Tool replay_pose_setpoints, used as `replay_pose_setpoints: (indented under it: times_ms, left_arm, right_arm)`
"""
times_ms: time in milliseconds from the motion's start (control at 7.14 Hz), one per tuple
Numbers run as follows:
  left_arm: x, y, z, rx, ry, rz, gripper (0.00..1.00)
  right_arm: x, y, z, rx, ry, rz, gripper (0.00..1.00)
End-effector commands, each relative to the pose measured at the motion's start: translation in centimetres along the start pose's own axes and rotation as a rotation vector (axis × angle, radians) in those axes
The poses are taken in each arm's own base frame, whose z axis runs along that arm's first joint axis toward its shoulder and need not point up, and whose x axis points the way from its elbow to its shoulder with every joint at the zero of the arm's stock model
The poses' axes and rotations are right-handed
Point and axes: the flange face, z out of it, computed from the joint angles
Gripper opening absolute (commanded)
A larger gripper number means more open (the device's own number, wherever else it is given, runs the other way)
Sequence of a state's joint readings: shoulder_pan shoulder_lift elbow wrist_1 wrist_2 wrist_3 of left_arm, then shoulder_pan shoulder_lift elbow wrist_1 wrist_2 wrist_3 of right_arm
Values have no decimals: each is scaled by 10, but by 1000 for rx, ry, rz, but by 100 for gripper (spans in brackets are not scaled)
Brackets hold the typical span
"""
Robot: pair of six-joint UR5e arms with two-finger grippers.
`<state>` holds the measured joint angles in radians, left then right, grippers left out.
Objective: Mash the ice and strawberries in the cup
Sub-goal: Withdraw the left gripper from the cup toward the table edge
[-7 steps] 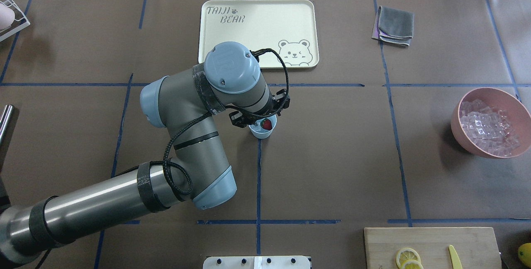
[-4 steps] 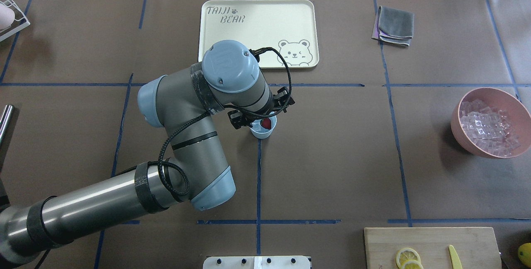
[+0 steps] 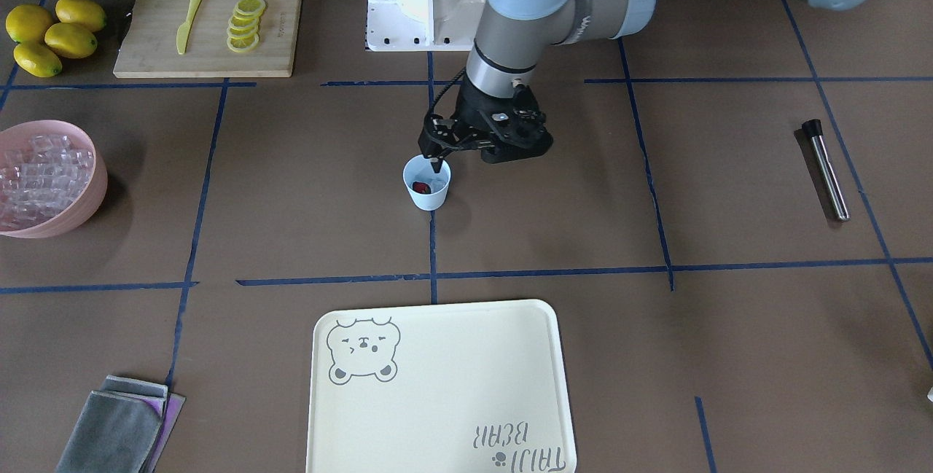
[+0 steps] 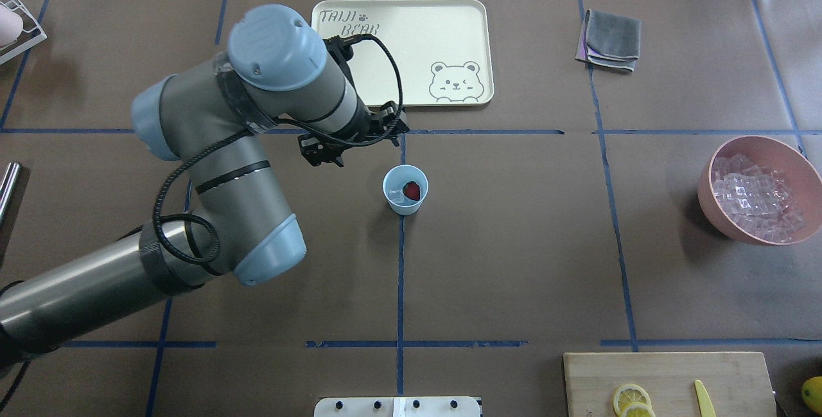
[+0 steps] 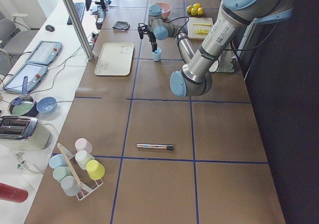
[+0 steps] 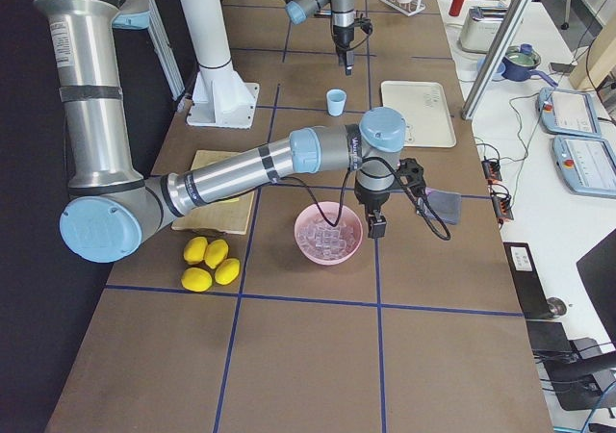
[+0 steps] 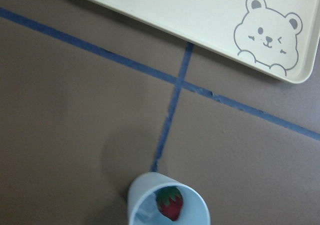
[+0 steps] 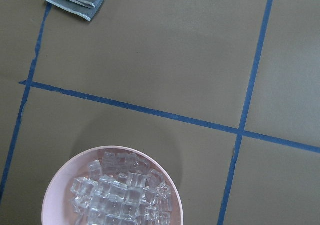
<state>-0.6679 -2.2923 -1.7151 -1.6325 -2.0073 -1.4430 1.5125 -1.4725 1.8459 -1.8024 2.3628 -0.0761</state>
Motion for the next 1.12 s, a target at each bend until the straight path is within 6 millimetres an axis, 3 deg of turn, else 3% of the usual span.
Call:
replay_pose_setpoints:
  times_ms: [0, 280, 560, 700, 840, 980]
  left_arm:
    - [-93, -46, -57, -14, -90, 119, 100]
    - [-194, -74, -94, -4, -159, 251, 100]
    - [-329, -99, -129, -22, -229, 373, 100]
    - [-381, -110, -148, -37, -235, 381, 100]
    - [-429, -110, -155, -68, -249, 404, 100]
    - [-448, -108, -154, -71, -256, 409, 100]
  right_arm:
    - [-1, -1, -1, 3, -1, -3, 100]
    - [-3, -4, -3, 6, -1, -7, 100]
    - [-5, -6, -5, 10, 0, -11, 100]
    - [-5, -6, -5, 12, -2, -12, 100]
    - [-6, -6, -6, 13, -2, -13, 100]
    - [-5, -6, -5, 12, -2, -12, 100]
